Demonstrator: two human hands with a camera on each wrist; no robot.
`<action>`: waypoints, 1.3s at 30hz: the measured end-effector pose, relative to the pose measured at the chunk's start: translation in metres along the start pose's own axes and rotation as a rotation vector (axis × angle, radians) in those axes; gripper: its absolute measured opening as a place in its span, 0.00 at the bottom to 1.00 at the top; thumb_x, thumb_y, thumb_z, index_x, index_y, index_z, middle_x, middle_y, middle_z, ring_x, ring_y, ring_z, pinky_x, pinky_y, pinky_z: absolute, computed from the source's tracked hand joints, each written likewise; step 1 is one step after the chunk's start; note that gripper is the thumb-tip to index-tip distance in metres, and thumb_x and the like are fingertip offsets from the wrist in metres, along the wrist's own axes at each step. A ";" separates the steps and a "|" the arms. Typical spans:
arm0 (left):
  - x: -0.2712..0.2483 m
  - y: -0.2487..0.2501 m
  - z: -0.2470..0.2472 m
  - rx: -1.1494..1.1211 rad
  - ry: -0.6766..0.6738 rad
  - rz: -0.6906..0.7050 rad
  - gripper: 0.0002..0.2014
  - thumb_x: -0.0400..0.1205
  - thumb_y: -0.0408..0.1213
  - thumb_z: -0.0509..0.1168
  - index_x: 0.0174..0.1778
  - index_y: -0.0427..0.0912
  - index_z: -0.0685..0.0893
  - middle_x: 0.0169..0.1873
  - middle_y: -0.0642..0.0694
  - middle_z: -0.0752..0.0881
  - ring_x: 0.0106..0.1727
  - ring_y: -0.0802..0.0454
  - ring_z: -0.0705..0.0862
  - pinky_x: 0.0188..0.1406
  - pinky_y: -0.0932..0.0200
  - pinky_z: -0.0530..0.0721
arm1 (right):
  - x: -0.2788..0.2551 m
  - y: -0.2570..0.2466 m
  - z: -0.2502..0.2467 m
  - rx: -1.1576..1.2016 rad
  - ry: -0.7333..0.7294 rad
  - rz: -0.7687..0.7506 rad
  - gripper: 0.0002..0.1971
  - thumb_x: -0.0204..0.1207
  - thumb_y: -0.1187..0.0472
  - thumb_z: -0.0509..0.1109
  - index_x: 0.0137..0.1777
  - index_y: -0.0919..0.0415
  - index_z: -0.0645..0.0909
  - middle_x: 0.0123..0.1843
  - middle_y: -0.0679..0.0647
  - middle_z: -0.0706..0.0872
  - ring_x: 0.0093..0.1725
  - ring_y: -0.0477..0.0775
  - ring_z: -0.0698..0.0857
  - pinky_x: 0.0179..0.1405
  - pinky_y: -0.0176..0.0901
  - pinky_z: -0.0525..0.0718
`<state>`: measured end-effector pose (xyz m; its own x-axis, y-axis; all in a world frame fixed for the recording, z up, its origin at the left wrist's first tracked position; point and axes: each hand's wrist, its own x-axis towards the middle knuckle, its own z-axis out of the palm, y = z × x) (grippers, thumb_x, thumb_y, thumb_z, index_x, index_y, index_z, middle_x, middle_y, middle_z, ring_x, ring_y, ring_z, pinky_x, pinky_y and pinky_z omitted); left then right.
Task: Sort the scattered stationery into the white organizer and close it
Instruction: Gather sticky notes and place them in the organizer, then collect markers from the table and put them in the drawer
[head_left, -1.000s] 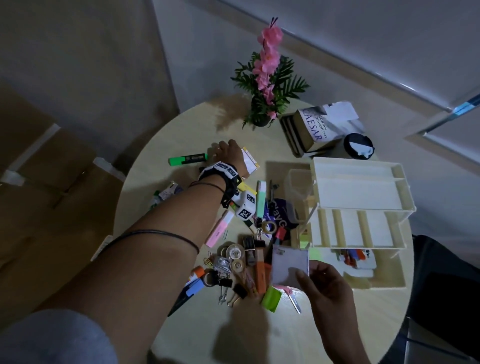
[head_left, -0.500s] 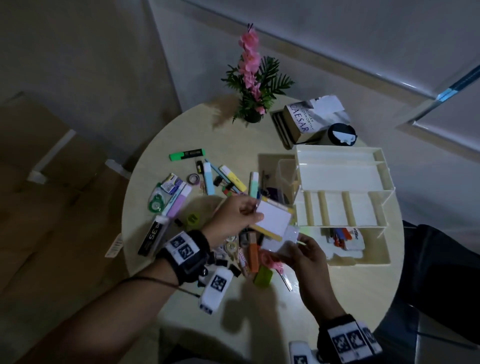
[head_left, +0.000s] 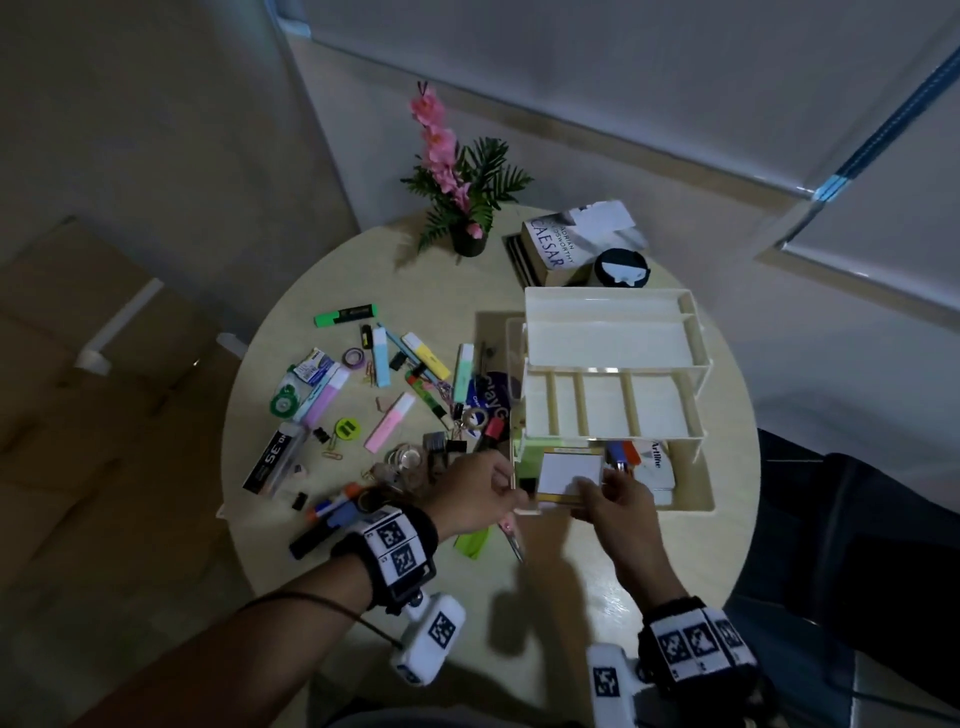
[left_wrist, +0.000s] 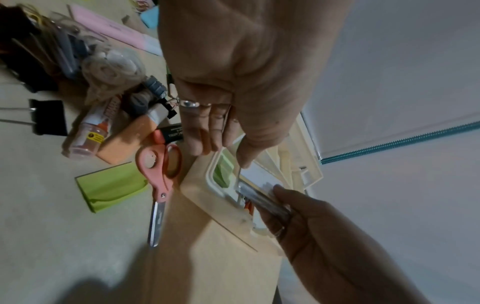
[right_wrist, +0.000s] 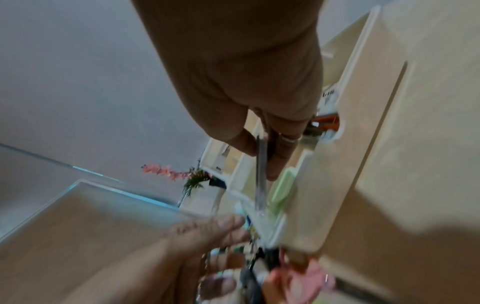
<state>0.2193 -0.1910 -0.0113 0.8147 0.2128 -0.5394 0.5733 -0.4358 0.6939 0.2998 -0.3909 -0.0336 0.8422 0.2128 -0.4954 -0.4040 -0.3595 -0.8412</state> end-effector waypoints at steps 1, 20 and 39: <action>0.002 0.001 0.005 0.049 0.005 0.000 0.19 0.83 0.48 0.75 0.66 0.44 0.84 0.55 0.50 0.86 0.55 0.52 0.85 0.52 0.58 0.83 | 0.011 0.005 -0.010 -0.040 0.016 0.006 0.06 0.85 0.65 0.73 0.49 0.69 0.87 0.42 0.63 0.94 0.44 0.65 0.94 0.49 0.63 0.94; -0.004 0.006 0.026 0.232 0.069 0.011 0.25 0.83 0.44 0.72 0.77 0.45 0.80 0.69 0.46 0.80 0.69 0.46 0.81 0.71 0.43 0.82 | 0.067 0.016 0.030 -0.437 0.002 -0.042 0.05 0.80 0.62 0.77 0.49 0.65 0.91 0.46 0.60 0.93 0.48 0.60 0.91 0.52 0.53 0.90; -0.039 -0.091 -0.059 0.073 0.234 -0.050 0.10 0.83 0.35 0.72 0.60 0.42 0.90 0.57 0.46 0.90 0.57 0.51 0.87 0.57 0.58 0.87 | 0.030 -0.001 0.030 -0.836 -0.029 -0.441 0.05 0.75 0.67 0.79 0.47 0.69 0.89 0.41 0.66 0.90 0.42 0.68 0.89 0.42 0.52 0.85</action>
<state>0.1405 -0.1076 -0.0257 0.7886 0.4286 -0.4409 0.6122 -0.4798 0.6285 0.3146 -0.3570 -0.0543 0.8443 0.5032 -0.1843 0.3451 -0.7736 -0.5314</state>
